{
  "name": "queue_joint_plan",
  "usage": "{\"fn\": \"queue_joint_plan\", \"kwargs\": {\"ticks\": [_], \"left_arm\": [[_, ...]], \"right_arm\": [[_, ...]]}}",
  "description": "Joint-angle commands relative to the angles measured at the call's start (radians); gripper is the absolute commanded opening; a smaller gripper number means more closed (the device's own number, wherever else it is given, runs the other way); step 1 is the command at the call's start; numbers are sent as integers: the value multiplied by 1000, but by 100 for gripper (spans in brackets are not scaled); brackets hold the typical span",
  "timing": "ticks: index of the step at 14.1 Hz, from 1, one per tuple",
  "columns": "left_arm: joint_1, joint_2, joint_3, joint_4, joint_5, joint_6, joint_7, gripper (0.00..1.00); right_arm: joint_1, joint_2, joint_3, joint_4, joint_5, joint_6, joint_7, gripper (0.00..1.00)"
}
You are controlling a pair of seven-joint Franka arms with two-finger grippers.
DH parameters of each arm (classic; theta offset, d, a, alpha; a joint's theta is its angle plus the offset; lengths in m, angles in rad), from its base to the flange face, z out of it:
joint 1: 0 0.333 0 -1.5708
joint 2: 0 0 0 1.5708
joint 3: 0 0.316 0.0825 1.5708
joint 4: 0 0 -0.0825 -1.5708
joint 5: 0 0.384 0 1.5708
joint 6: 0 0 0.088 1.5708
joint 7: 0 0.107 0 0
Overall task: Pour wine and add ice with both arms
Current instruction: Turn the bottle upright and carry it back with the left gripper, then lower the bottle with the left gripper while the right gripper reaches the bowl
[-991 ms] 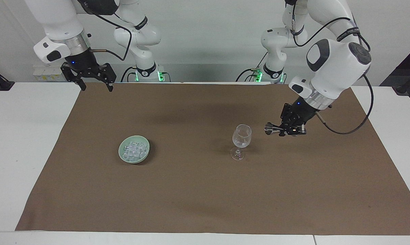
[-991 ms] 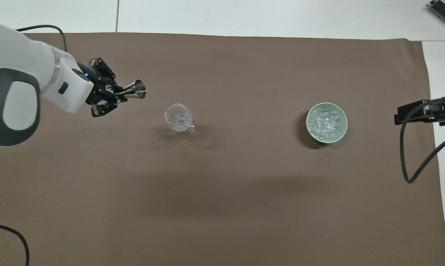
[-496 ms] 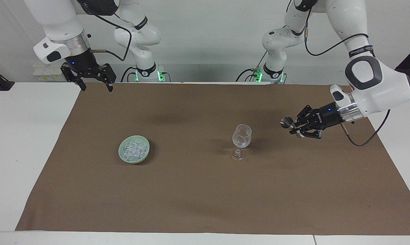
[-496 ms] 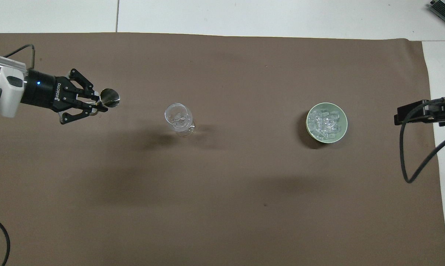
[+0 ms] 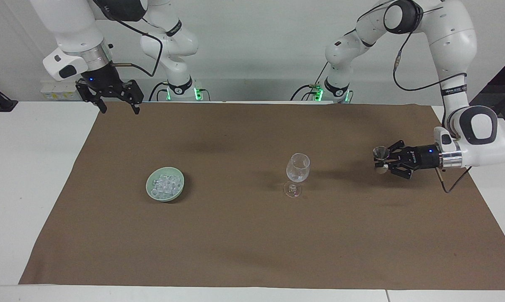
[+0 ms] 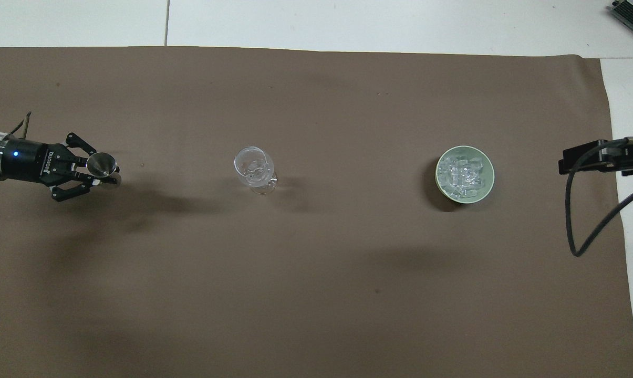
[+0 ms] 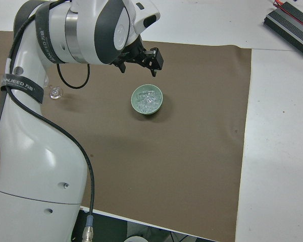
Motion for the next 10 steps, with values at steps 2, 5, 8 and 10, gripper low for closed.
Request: {"fn": "queue_joint_plan", "kwargs": {"ticks": [2, 5, 8, 10], "left_arm": [[62, 101, -17, 28, -54, -56, 46, 0], [81, 190, -17, 18, -111, -85, 75, 0], [95, 267, -26, 25, -134, -85, 91, 0], [96, 284, -26, 19, -143, -84, 127, 0]], "right_arm": [[3, -9, 8, -59, 15, 88, 22, 100], [13, 14, 11, -139, 12, 190, 25, 100], [14, 52, 13, -217, 6, 311, 13, 100], [29, 86, 16, -249, -5, 342, 6, 100]]}}
